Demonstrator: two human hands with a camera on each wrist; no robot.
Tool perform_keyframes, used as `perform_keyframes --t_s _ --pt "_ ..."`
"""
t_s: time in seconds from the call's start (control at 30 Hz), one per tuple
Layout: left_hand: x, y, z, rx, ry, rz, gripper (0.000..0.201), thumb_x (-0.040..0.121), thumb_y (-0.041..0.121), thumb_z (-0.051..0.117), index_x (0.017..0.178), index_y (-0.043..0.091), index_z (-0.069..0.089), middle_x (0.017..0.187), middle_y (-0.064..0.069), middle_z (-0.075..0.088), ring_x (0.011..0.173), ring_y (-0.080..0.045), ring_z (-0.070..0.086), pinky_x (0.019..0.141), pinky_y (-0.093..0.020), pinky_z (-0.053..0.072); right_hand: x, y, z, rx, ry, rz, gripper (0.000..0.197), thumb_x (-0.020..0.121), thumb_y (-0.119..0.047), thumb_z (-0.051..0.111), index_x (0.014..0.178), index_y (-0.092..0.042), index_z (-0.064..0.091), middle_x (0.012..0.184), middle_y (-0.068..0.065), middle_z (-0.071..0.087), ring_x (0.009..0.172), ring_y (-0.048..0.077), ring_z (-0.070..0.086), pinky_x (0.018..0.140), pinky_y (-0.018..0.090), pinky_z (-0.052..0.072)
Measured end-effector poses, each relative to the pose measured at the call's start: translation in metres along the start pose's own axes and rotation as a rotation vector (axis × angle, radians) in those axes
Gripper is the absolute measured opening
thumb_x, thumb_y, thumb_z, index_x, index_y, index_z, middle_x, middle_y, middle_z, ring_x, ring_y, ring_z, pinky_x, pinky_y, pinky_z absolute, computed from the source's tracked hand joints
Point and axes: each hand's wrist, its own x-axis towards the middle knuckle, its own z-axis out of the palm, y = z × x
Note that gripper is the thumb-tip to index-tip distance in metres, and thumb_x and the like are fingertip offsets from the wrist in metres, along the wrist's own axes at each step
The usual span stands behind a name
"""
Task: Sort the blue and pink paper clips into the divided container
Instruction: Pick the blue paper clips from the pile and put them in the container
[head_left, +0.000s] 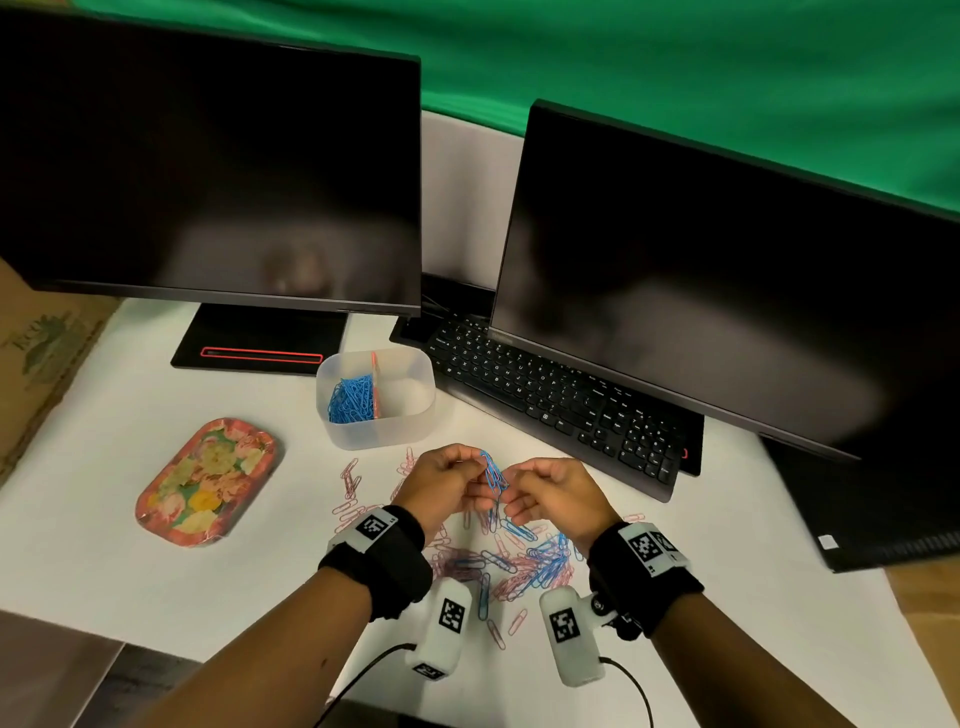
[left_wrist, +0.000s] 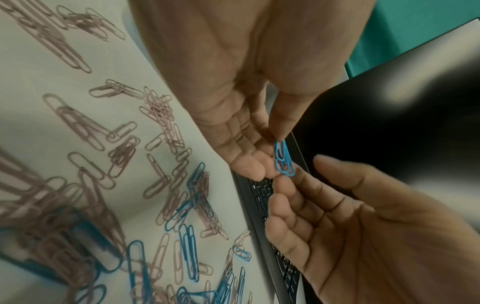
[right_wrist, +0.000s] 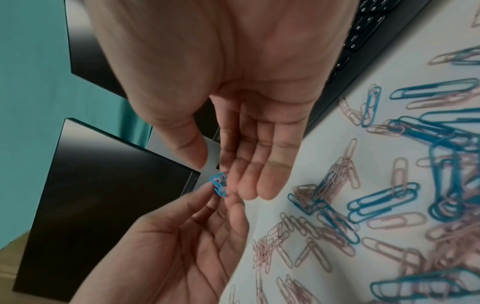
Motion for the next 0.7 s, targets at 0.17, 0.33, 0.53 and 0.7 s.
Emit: perform_keyframes --t_s 0.17,0.33,0.53,0.7 --pt "0.001 -0.002 0.002 0.103 -0.006 0.05 0.011 0.094 0.006 0.055 0.101 0.003 0.064 0.076 -0.011 0.07 0.06 -0.014 0.065 0.063 -0.028 0.058 0.001 0.002 0.0 -0.146 0.035 -0.039 0.012 0.086 0.002 0.06 0.081 -0.005 0.068 0.068 0.009 0.068 0.051 0.014 0.061 0.055 0.026 0.055" --pt "0.004 -0.005 0.001 0.197 0.034 0.08 0.015 0.09 0.004 0.061 0.101 0.01 0.068 0.092 -0.026 0.07 0.07 -0.027 0.065 0.072 -0.039 0.057 0.001 0.003 -0.002 -0.331 0.168 -0.097 0.016 0.081 -0.002 0.062 0.071 -0.013 0.068 0.063 0.002 0.068 0.053 0.012 0.06 0.057 0.028 0.054" --pt "0.002 -0.006 -0.004 0.367 0.104 0.133 0.019 0.087 -0.001 0.061 0.087 0.014 0.072 0.084 -0.011 0.074 0.068 -0.025 0.069 0.062 -0.033 0.059 0.003 0.009 -0.008 -0.452 0.255 -0.133 0.007 0.078 -0.011 0.066 0.074 -0.012 0.072 0.063 0.0 0.069 0.057 0.012 0.062 0.06 0.026 0.054" --pt "0.005 -0.008 -0.007 0.281 0.156 0.072 0.019 0.088 -0.005 0.055 0.089 0.005 0.071 0.081 -0.015 0.07 0.062 -0.02 0.067 0.06 -0.031 0.058 0.002 0.011 -0.009 -0.422 0.232 -0.104 0.008 0.077 -0.012 0.067 0.071 -0.016 0.071 0.064 0.0 0.069 0.059 0.015 0.063 0.063 0.03 0.055"
